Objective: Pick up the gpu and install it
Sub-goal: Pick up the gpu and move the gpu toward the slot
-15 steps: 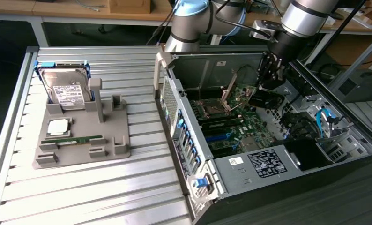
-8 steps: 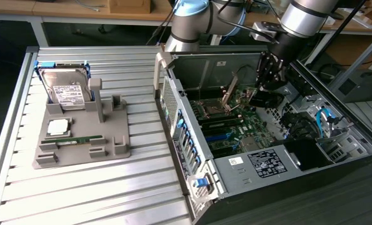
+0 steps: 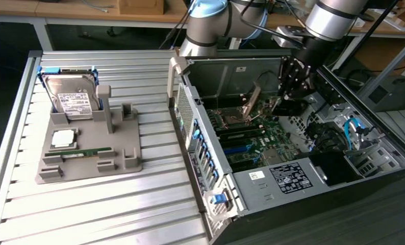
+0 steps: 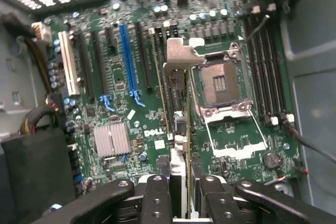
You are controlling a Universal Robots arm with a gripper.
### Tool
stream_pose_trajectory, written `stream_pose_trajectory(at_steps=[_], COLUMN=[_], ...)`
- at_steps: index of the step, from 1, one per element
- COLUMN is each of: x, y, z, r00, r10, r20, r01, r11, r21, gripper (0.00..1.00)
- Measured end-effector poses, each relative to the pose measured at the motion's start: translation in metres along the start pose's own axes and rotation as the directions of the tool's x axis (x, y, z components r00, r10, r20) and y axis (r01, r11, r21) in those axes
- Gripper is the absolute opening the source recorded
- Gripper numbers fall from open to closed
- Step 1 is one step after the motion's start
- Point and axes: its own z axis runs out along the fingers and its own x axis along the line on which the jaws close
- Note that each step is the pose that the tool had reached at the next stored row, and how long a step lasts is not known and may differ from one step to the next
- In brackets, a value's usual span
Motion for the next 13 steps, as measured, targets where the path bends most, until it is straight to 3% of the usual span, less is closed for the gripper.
stream_pose_trajectory(at_steps=[3,9,10,11,13], x=[0.0,0.0,0.0002,0.0004,0.0016], y=[0.0,0.0,0.0,0.0,-0.0001], z=[0.0001,0.0005,0.0004,0.0004,0.0005], r00=[0.9985,0.9864,0.9851,0.985,0.9832], r10=[-0.054,-0.164,-0.172,-0.173,-0.175], r20=[-0.003,-0.0095,-0.0069,0.0065,0.0505], r01=[0.054,0.164,0.172,0.173,0.175], r11=[0.9985,0.9864,0.9851,0.985,0.9845], r21=[0.0028,0.0079,0.0082,0.0087,0.0098], gripper=[0.27,0.27,0.27,0.27,0.27])
